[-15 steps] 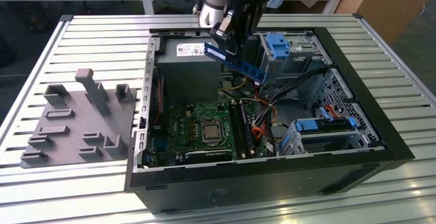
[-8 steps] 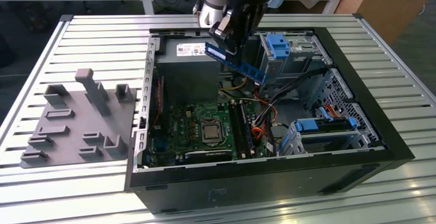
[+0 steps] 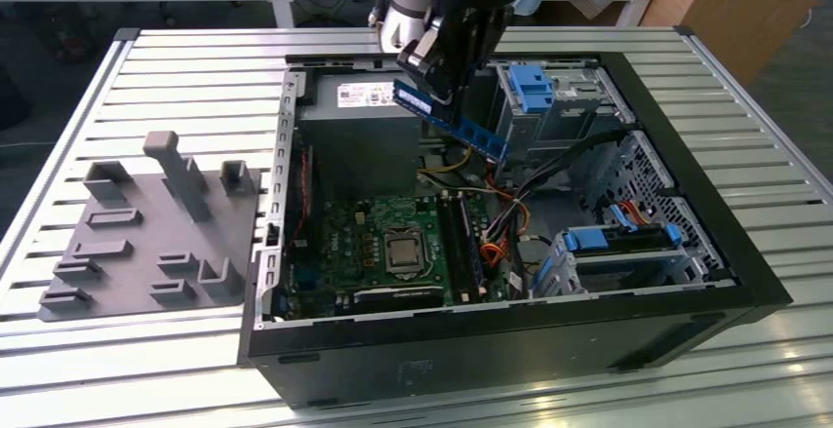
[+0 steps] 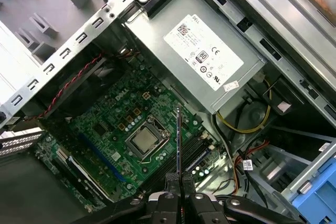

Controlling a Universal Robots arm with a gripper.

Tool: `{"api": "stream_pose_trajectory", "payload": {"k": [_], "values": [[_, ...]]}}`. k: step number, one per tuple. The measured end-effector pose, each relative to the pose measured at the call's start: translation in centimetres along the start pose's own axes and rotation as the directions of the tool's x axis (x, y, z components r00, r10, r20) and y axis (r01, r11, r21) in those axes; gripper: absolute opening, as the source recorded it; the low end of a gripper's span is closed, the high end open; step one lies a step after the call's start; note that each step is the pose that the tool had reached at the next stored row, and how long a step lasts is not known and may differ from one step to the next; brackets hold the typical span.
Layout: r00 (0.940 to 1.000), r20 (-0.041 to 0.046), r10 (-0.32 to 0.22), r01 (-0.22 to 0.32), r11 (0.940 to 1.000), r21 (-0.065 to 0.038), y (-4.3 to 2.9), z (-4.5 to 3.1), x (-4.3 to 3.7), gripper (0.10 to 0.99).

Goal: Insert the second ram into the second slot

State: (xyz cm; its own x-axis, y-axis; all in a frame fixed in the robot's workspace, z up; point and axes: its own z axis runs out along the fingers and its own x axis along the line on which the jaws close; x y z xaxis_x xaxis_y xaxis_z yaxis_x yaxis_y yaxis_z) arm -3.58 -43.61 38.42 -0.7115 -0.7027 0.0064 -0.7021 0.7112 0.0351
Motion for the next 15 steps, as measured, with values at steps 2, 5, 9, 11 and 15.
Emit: {"api": "stream_pose_trajectory", "payload": {"k": [2, 5, 9, 11, 15], "values": [[1.0000, 0.0004, 0.010, -0.010, 1.0000, 0.000, 0.00, 0.00, 0.00, 0.133], [0.9997, 0.0008, 0.024, -0.024, 0.9997, 0.000, 0.00, 0.00, 0.00, 0.133], [0.9991, 0.0015, 0.042, -0.042, 0.9991, 0.000, 0.00, 0.00, 0.00, 0.133], [0.9987, 0.0017, 0.051, -0.051, 0.9987, 0.000, 0.00, 0.00, 0.00, 0.133], [0.9977, 0.0024, 0.068, -0.068, 0.9977, -0.001, 0.00, 0.00, 0.00, 0.133]]}}
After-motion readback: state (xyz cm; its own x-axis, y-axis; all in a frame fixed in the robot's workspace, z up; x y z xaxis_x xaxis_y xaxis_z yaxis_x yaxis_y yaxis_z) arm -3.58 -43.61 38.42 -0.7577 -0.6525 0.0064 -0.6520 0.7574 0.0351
